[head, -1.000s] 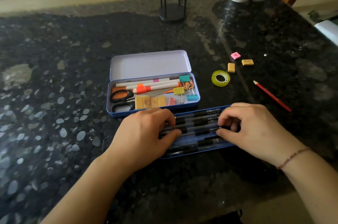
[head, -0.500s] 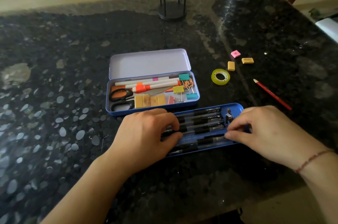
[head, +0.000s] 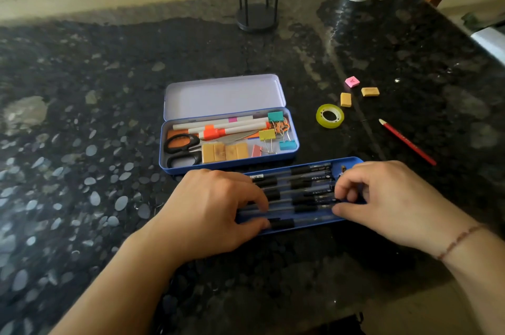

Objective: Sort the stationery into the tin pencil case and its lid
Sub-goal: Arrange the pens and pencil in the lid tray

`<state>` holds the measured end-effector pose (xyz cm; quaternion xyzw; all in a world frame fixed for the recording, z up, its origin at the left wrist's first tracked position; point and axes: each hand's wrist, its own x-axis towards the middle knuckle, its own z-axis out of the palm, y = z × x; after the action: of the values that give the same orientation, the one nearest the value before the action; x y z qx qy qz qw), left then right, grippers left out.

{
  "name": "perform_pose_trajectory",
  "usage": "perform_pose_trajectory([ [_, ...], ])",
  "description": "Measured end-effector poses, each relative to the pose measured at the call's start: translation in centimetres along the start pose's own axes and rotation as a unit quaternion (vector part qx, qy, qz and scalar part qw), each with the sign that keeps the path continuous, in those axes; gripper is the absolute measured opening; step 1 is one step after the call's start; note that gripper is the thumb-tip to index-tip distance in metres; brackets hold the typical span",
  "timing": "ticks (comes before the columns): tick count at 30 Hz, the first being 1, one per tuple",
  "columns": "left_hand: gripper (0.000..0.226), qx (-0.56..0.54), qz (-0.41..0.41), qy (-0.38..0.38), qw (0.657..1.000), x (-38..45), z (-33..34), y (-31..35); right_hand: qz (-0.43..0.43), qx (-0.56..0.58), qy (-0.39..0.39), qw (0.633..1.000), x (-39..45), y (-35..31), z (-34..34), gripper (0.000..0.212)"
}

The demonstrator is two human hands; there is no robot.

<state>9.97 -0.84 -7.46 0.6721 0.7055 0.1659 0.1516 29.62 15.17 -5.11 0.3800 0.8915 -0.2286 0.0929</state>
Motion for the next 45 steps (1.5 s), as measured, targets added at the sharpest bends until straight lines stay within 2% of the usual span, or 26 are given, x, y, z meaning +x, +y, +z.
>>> perform_pose_trajectory([
  [9, 0.009, 0.017, -0.020, 0.016, 1.000, 0.1, 0.4, -0.4, 0.016, 0.024, 0.026, 0.999, -0.1, 0.5, -0.3, 0.020],
  [15, 0.007, 0.018, -0.025, 0.025, 0.999, 0.0, 0.6, -0.4, 0.036, -0.046, -0.022, 0.998, -0.6, 0.7, -1.1, 0.016],
  [20, 0.015, -0.016, -0.017, 0.002, 1.000, 0.1, 0.8, -0.3, 0.035, -0.066, -0.041, 0.996, -0.5, -0.1, -0.7, 0.018],
  [31, 0.020, -0.024, -0.009, -0.011, 1.000, 0.2, 0.8, 0.1, 0.019, -0.123, -0.010, 0.992, -1.0, -1.5, -0.3, 0.017],
  [36, 0.022, -0.015, 0.007, -0.012, 1.000, 0.2, 0.7, 0.4, 0.027, -0.100, -0.014, 0.995, -1.2, -1.2, -0.6, 0.015],
  [41, 0.025, -0.008, 0.006, -0.007, 1.000, 0.1, 0.7, 0.6, 0.035, -0.006, -0.001, 0.999, -1.1, -0.9, -0.6, 0.009],
  [45, 0.028, 0.001, -0.002, -0.017, 1.000, 0.1, 1.0, 0.5, 0.050, 0.032, 0.009, 0.998, -0.7, -1.0, -0.1, 0.016],
])
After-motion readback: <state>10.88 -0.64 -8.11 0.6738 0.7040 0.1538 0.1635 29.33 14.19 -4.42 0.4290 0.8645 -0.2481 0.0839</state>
